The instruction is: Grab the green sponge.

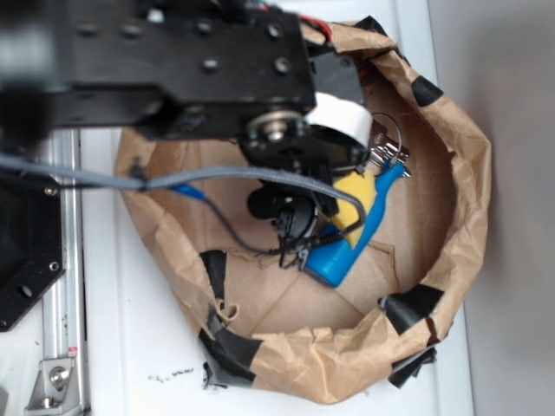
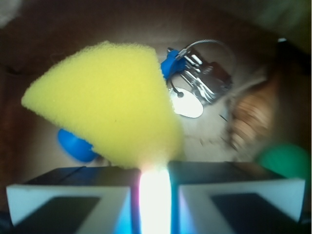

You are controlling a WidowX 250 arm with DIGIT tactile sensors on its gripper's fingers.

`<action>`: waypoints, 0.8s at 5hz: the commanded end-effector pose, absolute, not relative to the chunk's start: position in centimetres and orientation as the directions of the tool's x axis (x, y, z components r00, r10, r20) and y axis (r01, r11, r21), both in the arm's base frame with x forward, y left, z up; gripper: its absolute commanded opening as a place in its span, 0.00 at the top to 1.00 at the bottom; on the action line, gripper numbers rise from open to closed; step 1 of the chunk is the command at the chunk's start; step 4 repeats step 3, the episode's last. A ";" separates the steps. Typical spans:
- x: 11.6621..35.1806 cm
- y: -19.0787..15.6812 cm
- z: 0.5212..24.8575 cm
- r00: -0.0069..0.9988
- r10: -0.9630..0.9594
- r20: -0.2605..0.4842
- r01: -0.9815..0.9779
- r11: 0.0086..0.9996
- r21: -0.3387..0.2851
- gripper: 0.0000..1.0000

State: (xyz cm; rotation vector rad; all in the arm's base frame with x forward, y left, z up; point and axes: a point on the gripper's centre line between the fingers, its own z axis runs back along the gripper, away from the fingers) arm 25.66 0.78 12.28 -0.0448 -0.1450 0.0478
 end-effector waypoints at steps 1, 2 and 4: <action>25.9 0.4 17.0 0.982 0.132 0.139 -0.123 0.990 -0.067 1.00; 25.8 0.4 16.9 0.978 0.174 0.115 -0.168 0.984 -0.067 1.00; 25.5 0.5 16.4 0.978 0.189 0.089 -0.186 0.982 -0.045 1.00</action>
